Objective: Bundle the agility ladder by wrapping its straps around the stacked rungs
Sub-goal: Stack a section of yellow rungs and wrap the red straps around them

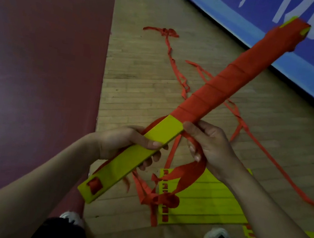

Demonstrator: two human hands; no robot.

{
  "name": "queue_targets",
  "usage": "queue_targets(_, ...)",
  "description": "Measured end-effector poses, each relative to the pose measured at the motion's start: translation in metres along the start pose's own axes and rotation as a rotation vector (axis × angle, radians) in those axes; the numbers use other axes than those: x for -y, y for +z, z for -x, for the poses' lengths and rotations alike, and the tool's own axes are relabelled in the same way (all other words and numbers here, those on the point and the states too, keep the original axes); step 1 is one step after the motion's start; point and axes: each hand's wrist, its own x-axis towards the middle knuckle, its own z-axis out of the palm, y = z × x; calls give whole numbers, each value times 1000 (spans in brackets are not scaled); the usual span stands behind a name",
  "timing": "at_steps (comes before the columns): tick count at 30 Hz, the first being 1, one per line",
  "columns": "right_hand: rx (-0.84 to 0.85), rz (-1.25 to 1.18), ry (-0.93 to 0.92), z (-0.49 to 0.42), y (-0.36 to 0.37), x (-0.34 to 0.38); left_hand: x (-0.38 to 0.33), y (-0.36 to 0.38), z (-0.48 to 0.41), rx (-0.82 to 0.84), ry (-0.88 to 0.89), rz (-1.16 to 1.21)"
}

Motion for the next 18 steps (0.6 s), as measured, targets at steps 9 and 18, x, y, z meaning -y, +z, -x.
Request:
queue_targets(9,141,223,228,1,-18,-3,-2,-5,0,-142,-49,-86)
queue_targets(18,-108,372,139,-2,-18,-13,-5,5,-5,-291,-8,-57)
